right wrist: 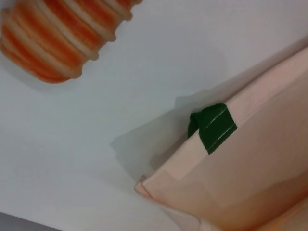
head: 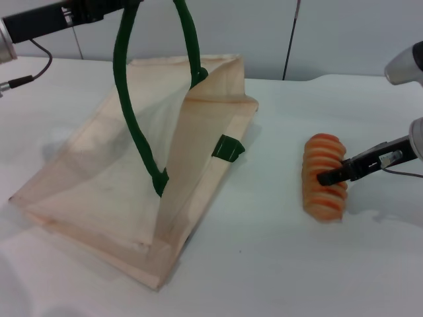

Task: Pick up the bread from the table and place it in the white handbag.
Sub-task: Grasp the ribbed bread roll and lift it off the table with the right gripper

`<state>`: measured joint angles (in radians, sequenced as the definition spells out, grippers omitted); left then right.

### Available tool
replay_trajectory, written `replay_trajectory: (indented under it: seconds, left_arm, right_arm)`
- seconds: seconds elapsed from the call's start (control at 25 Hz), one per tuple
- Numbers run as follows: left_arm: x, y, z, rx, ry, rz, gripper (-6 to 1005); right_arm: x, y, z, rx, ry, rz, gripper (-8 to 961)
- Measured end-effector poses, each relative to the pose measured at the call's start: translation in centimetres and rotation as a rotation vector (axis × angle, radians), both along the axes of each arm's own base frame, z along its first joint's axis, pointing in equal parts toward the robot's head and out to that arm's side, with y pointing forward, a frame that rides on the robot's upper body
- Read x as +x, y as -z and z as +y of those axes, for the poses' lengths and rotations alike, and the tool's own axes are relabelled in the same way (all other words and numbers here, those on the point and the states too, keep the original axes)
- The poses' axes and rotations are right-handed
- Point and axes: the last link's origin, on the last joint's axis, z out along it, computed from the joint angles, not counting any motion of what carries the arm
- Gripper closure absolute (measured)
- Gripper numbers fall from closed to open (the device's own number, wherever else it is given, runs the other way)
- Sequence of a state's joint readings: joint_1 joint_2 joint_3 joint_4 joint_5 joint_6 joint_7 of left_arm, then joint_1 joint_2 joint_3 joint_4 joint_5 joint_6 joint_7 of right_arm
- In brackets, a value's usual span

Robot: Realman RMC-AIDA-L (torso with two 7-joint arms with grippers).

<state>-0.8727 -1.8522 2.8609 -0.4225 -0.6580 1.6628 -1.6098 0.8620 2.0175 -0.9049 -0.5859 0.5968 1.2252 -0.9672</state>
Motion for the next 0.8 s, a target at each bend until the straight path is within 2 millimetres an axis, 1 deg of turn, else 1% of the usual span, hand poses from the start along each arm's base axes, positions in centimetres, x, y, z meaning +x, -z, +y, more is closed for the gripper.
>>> replay_trajectory:
  seconds: [0.36, 0.52, 0.68, 0.8]
  left_arm:
    - [-0.1, 0.0, 0.0, -0.001, -0.002, -0.001, 883]
    - [-0.1, 0.0, -0.1, 0.000, -0.003, 0.000, 883]
    - [-0.1, 0.0, -0.1, 0.000, -0.004, -0.001, 883]
    - [-0.1, 0.0, -0.1, -0.001, -0.004, -0.001, 883]
  right_arm:
    - [-0.4, 0.1, -0.1, 0.006, -0.027, 0.058, 289]
    - [-0.5, -0.1, -0.1, 0.012, -0.029, 0.082, 327]
    - [-0.5, -0.5, 0.0, 0.019, -0.028, 0.102, 391]
    - [-0.5, -1.4, 0.0, 0.037, -0.026, 0.153, 415]
